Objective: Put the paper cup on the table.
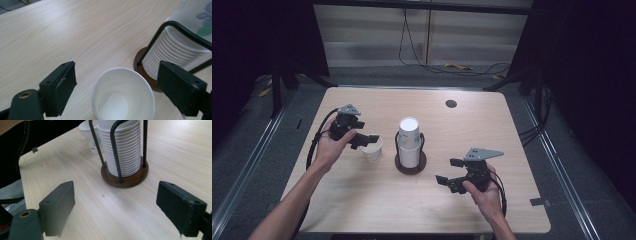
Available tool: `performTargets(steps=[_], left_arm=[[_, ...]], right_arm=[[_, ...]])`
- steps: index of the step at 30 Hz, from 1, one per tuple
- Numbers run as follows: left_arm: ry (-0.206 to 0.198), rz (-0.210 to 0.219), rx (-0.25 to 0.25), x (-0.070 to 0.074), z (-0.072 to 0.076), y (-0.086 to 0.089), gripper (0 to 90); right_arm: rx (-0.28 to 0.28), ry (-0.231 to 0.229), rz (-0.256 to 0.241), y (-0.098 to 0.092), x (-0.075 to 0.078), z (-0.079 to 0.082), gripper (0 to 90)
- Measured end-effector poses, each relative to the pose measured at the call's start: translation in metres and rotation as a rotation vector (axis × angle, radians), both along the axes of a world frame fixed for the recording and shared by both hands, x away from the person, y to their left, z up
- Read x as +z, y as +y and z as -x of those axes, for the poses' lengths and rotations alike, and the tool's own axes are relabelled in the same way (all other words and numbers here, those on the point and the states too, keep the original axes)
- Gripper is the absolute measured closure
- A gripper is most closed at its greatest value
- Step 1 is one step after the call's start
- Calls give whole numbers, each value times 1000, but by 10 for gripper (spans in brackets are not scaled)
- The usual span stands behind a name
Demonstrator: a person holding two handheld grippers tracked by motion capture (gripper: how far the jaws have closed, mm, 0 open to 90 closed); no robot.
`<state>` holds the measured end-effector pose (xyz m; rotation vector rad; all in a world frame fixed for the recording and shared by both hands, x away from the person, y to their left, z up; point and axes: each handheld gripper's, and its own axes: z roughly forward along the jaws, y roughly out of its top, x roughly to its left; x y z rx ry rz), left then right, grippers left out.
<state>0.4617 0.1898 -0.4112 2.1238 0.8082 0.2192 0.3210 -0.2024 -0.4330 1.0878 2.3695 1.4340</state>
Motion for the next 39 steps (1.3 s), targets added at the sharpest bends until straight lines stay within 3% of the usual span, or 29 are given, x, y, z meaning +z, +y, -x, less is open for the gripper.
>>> performTargets(steps=[4, 8, 14, 16, 20, 22, 24, 25, 28, 30, 32, 34, 39], left_arm=[[-38, 28, 16, 4, 6, 3, 159], [-46, 87, 15, 5, 12, 6, 159], [-85, 108, 4, 2, 28, 10, 158], [-80, 123, -4, 2, 33, 12, 158], [-110, 115, 8, 2, 39, 14, 159], [-104, 133, 6, 1, 42, 15, 159], [-134, 82, 12, 0, 46, 13, 160], [-140, 77, 18, -1, 48, 13, 160], [-118, 123, 15, -2, 53, 12, 160], [-116, 131, 6, -4, 57, 11, 160], [-129, 122, 3, -5, 62, 10, 160], [-166, 96, 7, -5, 70, 9, 161], [-134, 120, -3, -7, 81, 6, 164]], right_arm=[[-3, 1, 1, 0, 0, 0, 150], [-9, 4, 16, 1, -2, 0, 149], [-24, 0, 18, 1, -2, 0, 143], [-18, 1, 15, 0, -3, 0, 140], [-25, -2, 9, -1, -2, 0, 140], [-30, 0, 12, -1, -2, 0, 141], [-23, 5, 13, 0, -3, -1, 142], [-17, 1, 18, 1, -3, 0, 142], [-28, -5, 22, 2, -2, 1, 142], [-36, -5, 20, 0, -2, 0, 142], [-44, -12, 25, 0, -2, 1, 142], [-51, -13, 24, -2, -2, 1, 142], [-58, -15, 26, -2, -2, 1, 142]])
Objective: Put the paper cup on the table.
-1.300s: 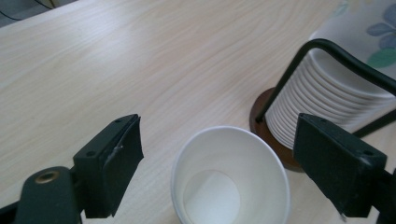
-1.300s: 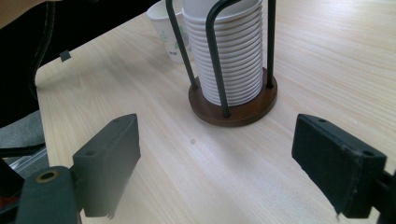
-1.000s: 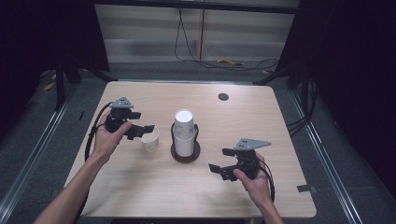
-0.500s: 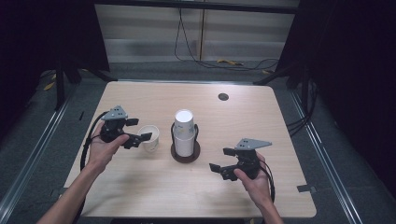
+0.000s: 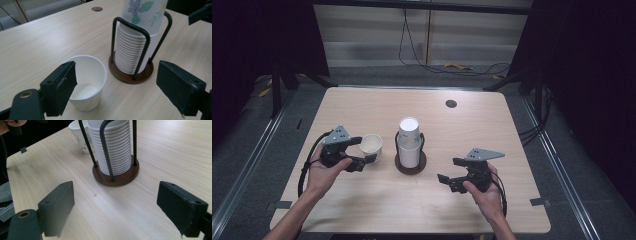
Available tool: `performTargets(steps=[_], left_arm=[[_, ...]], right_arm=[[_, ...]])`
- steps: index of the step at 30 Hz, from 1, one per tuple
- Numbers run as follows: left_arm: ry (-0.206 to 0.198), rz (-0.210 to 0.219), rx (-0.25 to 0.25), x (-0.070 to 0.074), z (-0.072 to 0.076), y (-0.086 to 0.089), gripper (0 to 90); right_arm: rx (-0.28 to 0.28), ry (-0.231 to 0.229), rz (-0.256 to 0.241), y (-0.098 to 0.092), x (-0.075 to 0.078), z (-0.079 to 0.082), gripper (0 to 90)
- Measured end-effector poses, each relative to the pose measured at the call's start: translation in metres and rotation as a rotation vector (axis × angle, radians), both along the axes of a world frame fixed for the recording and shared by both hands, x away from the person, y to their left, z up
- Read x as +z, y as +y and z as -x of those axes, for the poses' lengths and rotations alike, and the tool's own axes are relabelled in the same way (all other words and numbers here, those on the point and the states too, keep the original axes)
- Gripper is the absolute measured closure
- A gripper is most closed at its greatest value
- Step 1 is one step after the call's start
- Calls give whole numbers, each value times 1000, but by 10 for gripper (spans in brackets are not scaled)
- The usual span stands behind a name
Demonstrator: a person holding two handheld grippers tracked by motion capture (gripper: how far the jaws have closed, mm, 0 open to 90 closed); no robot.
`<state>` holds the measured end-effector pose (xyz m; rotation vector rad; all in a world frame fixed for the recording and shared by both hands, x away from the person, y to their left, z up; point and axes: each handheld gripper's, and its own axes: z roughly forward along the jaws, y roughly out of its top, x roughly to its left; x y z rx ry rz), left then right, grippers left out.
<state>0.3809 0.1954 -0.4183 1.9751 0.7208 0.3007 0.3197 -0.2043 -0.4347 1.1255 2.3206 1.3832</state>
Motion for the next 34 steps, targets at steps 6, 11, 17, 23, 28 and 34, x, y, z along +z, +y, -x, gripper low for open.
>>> performTargets(steps=[6, 11, 17, 23, 28, 34], left_arm=[[29, 26, -9, -9, 12, -2, 164], [55, 26, -14, -23, 16, -2, 164], [92, 46, -8, -37, 26, 3, 165], [113, 33, 4, -52, 35, 1, 176], [148, 37, 10, -63, 35, 5, 176], [146, -15, 45, -68, 41, 3, 176]], right_arm=[[-7, -7, -5, -1, 1, 1, 142], [-4, 2, 12, 1, -3, 0, 142], [-2, 9, 22, 2, -7, 0, 142], [-5, 7, 18, 3, -9, -1, 142], [-36, 3, 23, 3, -14, -2, 142], [-64, -6, 25, 2, -16, -3, 140]])
